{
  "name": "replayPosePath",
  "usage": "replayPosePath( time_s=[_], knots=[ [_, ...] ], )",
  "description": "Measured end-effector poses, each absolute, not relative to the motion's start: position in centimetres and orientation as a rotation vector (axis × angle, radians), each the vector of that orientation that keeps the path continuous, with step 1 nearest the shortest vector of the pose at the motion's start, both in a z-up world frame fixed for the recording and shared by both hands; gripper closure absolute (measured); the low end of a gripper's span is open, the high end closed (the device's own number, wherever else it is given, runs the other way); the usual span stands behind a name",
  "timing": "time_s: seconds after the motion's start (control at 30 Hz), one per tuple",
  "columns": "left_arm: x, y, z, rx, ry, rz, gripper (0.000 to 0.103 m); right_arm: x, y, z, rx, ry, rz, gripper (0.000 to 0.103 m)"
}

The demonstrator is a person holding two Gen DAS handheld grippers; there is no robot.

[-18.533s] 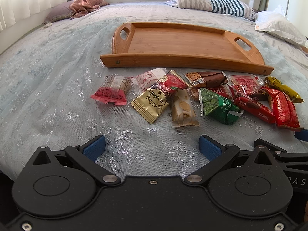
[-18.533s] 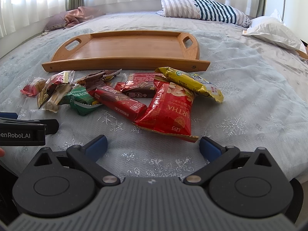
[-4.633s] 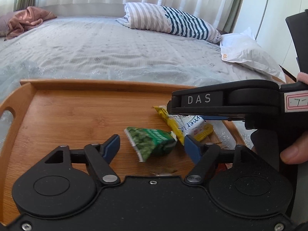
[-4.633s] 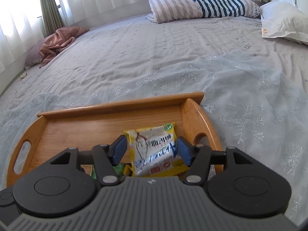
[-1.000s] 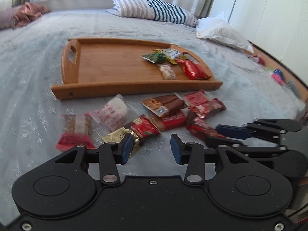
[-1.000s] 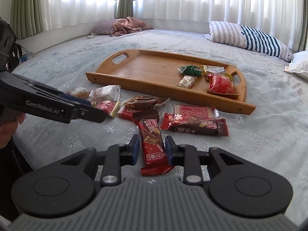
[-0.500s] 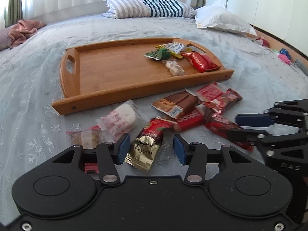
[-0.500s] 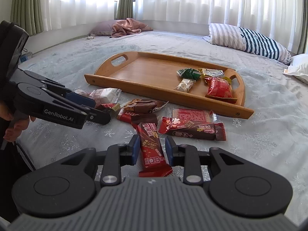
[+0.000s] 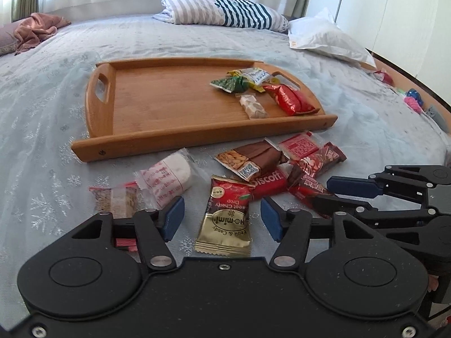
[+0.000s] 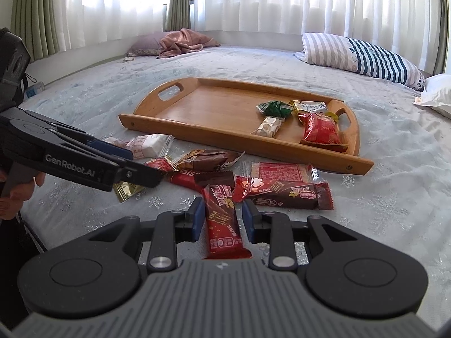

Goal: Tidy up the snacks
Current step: 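Grasp a red chocolate bar with the right tool while the left tool grasps the gold-and-red candy packet, then carry both snacks over the wooden tray and open both tools to drop them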

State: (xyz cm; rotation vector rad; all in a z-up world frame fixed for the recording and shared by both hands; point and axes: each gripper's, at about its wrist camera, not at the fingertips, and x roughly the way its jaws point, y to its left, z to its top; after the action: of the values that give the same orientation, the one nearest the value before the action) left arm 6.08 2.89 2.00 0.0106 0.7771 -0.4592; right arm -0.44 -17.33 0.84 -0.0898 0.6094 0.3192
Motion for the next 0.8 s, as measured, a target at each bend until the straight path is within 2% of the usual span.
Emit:
replayPosePath(
  time_s=[0.07, 0.1, 0.17, 0.23, 0.3, 0.8],
  knots=[
    [6.3, 2.7, 1.6, 0.01, 0.787, -0.442, 0.065, -0.2, -17.4, 0.8, -0.077, 0.618, 0.321, 0.058],
    [6.3, 2.6, 1.6, 0.021, 0.783, -0.429, 0.069, -0.1, -17.4, 0.8, -0.066, 0.624, 0.322, 0.058],
    [6.2, 2.7, 1.7, 0.011, 0.779, -0.417, 0.071, 0.2, -17.4, 0.7, -0.05, 0.638, 0.318, 0.058],
    [6.3, 2.8, 1.9, -0.011, 0.783, -0.413, 0.073, 0.6, -17.3, 0.5, -0.041, 0.672, 0.313, 0.071],
    [6.3, 2.8, 2.3, -0.008, 0.775, -0.4, 0.073, 0.7, -17.1, 0.6, -0.036, 0.685, 0.306, 0.075],
    [8.5, 3.2, 6.3, -0.091, 0.667, -0.361, 0.074, 2.1, -18.5, 4.4, 0.082, 0.606, 0.257, 0.075]
  ],
)
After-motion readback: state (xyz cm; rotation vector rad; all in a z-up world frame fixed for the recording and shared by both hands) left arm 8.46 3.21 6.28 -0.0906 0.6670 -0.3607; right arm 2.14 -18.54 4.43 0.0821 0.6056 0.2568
